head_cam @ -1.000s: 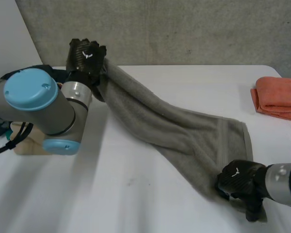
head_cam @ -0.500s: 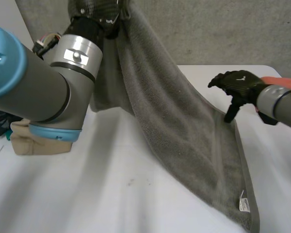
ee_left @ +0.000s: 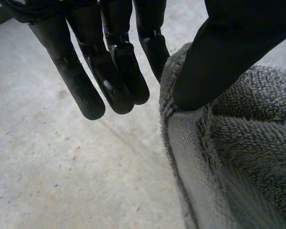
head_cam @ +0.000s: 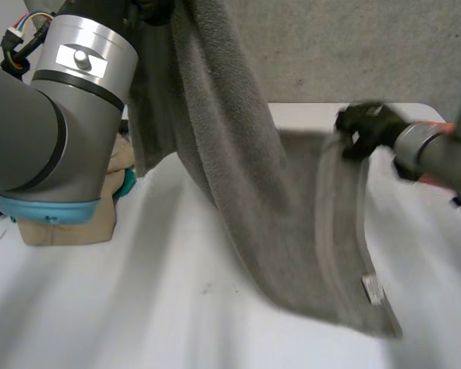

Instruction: Fold the laundry.

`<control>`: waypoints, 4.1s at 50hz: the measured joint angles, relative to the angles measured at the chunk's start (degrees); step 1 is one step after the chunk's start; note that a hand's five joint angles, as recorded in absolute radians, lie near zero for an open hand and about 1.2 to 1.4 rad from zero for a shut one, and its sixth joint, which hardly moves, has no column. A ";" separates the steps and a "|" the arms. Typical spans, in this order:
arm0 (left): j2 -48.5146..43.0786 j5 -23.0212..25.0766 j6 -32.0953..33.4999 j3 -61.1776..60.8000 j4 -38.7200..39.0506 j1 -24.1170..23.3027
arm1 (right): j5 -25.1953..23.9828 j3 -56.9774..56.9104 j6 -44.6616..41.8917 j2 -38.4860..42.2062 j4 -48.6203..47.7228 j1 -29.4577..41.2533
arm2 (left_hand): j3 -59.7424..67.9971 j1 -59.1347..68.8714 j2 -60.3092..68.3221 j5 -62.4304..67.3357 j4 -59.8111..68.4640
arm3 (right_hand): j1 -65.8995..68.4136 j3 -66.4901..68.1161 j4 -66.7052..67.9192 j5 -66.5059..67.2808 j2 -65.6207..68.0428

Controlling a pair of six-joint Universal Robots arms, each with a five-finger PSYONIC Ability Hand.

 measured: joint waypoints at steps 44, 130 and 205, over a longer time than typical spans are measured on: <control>-36.19 -0.46 0.69 46.69 5.43 12.88 | 20.46 2.14 -18.65 -9.07 -53.76 6.07 | 0.10 0.00 0.07 0.00 0.02 | 0.00 0.00 0.09 0.24 0.00; -20.68 4.29 -1.70 16.98 9.81 15.39 | 22.42 16.22 -24.52 -20.24 -49.55 0.41 | 0.12 0.00 0.16 0.00 0.05 | 0.00 0.17 0.10 1.00 0.21; -2.42 6.12 1.58 -30.97 -21.24 17.48 | 10.41 52.22 -39.71 -26.15 -7.72 -12.70 | -45.54 -40.77 -46.19 -43.24 -46.85 | 0.00 0.17 0.10 1.01 0.21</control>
